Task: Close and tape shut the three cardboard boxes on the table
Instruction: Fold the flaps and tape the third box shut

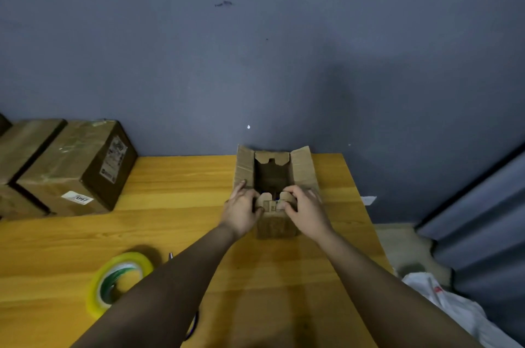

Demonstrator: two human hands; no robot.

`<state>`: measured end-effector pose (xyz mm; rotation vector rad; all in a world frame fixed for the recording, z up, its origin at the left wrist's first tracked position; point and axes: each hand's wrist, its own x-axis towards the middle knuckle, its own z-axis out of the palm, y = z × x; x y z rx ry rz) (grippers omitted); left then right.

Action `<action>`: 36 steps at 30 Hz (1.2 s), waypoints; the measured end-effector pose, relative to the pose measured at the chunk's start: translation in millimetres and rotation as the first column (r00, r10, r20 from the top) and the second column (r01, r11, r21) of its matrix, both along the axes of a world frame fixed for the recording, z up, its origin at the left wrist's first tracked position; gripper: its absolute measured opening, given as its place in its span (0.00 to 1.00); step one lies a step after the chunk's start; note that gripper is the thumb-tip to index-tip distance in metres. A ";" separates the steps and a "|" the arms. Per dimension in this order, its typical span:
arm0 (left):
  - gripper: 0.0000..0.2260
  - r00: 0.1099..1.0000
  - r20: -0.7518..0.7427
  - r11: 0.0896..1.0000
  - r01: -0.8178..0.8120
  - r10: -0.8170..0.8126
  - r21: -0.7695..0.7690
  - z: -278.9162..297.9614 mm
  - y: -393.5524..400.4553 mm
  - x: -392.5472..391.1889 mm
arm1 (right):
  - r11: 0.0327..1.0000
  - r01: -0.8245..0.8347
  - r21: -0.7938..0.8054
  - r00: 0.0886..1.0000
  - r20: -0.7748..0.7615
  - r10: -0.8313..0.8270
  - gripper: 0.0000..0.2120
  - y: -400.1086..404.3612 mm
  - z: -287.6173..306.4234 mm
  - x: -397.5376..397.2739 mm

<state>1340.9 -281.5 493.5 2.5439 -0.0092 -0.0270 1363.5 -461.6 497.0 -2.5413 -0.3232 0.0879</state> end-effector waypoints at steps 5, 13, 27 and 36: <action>0.17 0.998 -0.006 0.995 -0.057 0.057 0.081 3.6 -9.5 -3.0 | 0.999 -0.031 0.026 1.000 0.006 0.030 0.19 -1.8 2.5 -3.5; 0.18 0.994 0.100 0.996 -0.055 0.047 0.073 11.8 -14.7 -6.4 | 0.997 -0.072 -0.004 0.997 0.021 0.073 0.23 -6.5 15.8 -6.3; 0.13 0.882 0.221 0.907 -0.381 0.415 -0.182 29.8 37.3 -24.8 | 0.992 -0.105 -0.065 0.948 0.295 0.120 0.11 20.1 57.6 5.1; 0.14 0.880 -0.057 0.881 -0.473 0.471 -0.027 3.2 105.6 -71.6 | 0.934 -0.340 -0.107 0.910 0.214 0.356 0.11 118.5 45.2 -36.6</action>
